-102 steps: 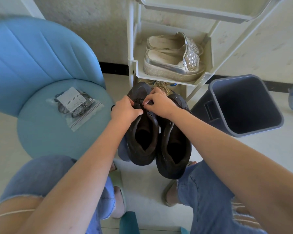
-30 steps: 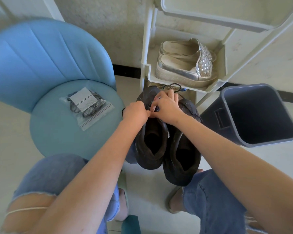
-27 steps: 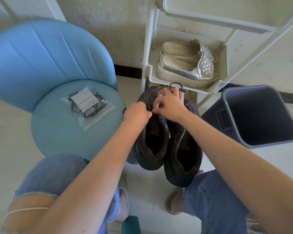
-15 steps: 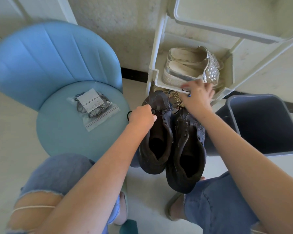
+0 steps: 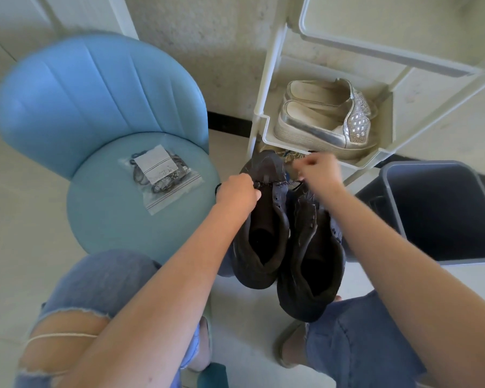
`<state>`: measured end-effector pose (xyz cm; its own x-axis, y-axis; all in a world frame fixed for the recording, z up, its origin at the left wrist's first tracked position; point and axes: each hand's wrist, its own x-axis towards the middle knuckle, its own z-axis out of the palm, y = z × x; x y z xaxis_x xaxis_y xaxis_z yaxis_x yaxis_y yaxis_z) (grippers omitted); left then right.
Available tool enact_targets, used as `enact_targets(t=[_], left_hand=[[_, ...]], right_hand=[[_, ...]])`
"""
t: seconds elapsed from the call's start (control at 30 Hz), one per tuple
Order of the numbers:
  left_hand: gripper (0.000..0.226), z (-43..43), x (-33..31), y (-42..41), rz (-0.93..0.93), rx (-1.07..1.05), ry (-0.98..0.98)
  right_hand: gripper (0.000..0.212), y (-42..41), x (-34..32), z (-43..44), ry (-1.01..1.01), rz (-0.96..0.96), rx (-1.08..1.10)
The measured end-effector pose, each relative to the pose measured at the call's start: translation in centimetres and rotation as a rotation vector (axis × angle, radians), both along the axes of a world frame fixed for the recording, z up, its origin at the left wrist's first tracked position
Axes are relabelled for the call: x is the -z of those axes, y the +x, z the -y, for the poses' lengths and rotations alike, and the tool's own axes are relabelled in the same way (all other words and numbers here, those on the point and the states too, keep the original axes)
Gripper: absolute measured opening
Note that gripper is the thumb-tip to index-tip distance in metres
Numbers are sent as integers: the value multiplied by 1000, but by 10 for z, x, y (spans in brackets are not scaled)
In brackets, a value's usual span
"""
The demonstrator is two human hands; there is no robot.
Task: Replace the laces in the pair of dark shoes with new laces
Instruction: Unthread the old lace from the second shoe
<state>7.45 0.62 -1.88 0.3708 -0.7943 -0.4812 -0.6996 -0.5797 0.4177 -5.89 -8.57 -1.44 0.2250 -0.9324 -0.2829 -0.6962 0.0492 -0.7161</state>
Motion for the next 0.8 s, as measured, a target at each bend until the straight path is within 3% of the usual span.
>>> enact_targets(t=[0.03, 0.1, 0.27, 0.37, 0.43, 0.53, 0.67, 0.8], left_hand=[[38, 0, 1, 0, -15, 2, -5], [39, -1, 2, 1, -25, 17, -19], [39, 3, 9, -1, 2, 37, -83], [36, 7, 15, -4, 62, 71, -216], [30, 11, 17, -6, 148, 181, -289], [25, 17, 21, -8, 231, 273, -304], [22, 23, 24, -16, 274, 243, -283], [19, 27, 28, -16, 276, 200, -287]], right_hand=[[20, -10, -5, 9, -4, 45, 132], [22, -30, -10, 22, -67, -95, 174], [22, -33, 2, 22, 100, -416, -156], [30, -19, 4, 11, -42, -552, -280], [26, -11, 3, 7, -165, -498, -299], [29, 1, 3, -3, 5, -328, -336], [37, 11, 9, -18, 4, -452, -435], [42, 12, 9, -24, 94, -417, -459]])
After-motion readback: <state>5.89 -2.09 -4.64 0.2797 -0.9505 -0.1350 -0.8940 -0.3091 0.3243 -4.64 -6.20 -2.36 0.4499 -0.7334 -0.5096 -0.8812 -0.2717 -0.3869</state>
